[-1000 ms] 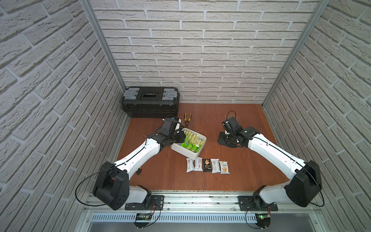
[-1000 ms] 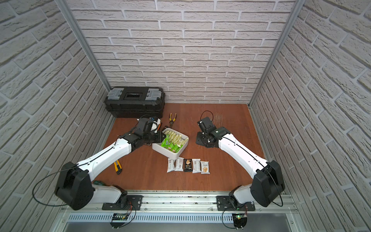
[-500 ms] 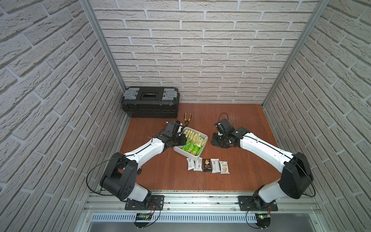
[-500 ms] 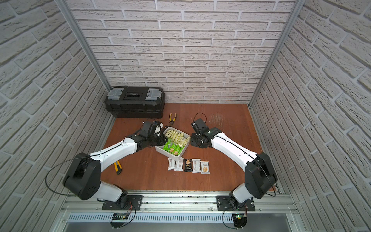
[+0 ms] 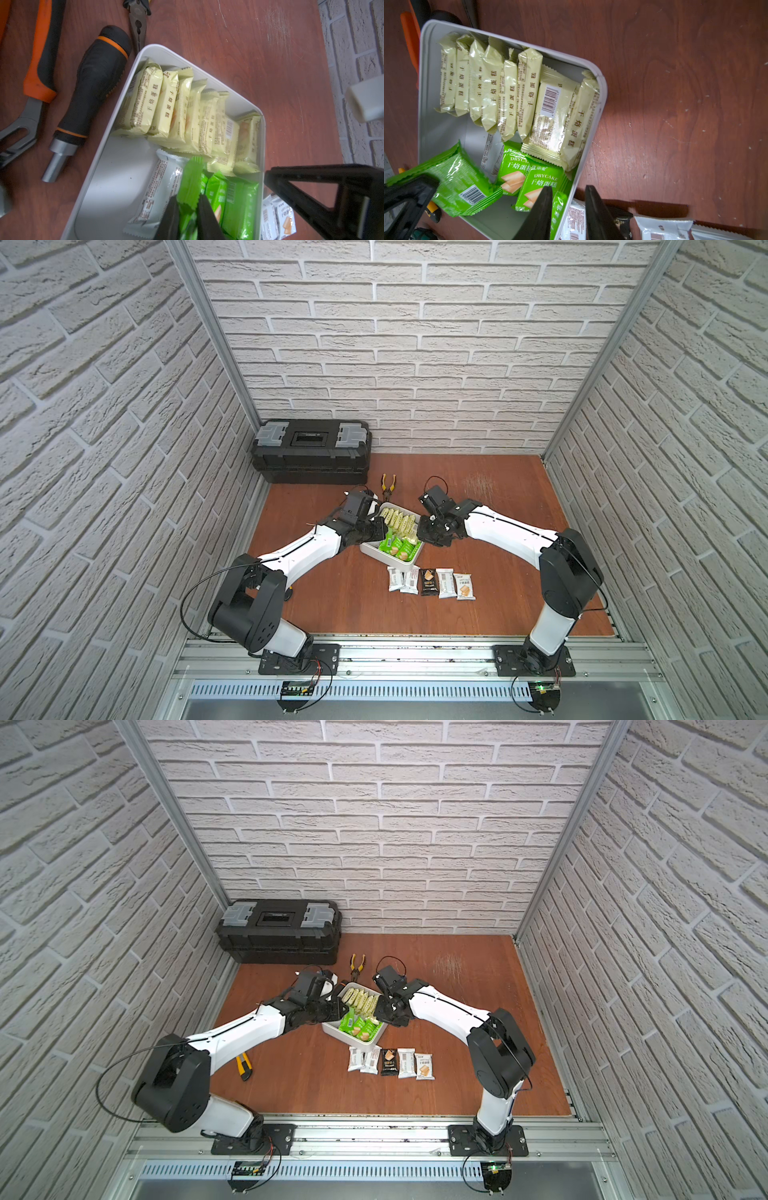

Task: Take the cookies out of the storage box
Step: Pick up the cookie from the storage box.

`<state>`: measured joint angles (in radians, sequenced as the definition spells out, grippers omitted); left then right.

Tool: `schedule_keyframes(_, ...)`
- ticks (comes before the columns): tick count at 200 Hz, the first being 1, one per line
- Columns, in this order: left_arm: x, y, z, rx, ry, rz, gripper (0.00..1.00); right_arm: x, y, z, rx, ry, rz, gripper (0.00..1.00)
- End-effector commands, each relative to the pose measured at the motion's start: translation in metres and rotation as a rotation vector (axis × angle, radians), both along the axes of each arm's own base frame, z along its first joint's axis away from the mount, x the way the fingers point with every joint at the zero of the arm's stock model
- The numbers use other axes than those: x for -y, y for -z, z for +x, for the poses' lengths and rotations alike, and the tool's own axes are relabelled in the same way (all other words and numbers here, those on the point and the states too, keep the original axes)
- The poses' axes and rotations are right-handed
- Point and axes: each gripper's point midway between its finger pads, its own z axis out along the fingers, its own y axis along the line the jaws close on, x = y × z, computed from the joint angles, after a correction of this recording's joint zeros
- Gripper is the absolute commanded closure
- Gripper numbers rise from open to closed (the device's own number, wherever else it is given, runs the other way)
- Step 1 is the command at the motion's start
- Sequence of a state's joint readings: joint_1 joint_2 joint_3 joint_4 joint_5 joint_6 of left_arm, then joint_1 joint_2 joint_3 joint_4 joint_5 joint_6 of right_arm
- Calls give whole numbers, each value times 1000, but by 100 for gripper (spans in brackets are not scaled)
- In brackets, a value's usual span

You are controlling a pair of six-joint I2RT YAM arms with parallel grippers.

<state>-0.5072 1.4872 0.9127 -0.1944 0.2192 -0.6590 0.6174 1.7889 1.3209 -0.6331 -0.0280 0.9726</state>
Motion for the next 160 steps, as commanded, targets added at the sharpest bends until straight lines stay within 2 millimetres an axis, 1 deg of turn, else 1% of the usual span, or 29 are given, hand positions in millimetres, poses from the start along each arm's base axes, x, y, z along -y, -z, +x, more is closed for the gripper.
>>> schedule_keyframes(1,11,-14,9,54,9,-47,100,-4,1,3,-14,28,11,72)
schedule_keyframes(41,13,-14,8,48,21,-55,100,-3,9,4,-55,36,-26,79)
schedule_keyframes(60,14,-15,8,47,27,-54,100,-4,12,5,-67,40,-31,87)
schedule_keyframes(78,15,-17,9,50,30,-57,100,-5,8,7,-64,45,-35,97)
schedule_keyframes(92,15,-21,11,54,28,-67,100,-4,4,9,-64,52,-33,98)
schedule_keyframes(117,16,-38,19,67,3,-133,100,-3,-5,12,-62,54,-30,98)
schedule_keyframes(136,13,-59,26,93,-15,-178,100,0,-11,18,-60,53,-33,98)
schedule_keyframes(160,11,-80,27,117,-18,-196,100,8,-16,29,-50,45,-42,98)
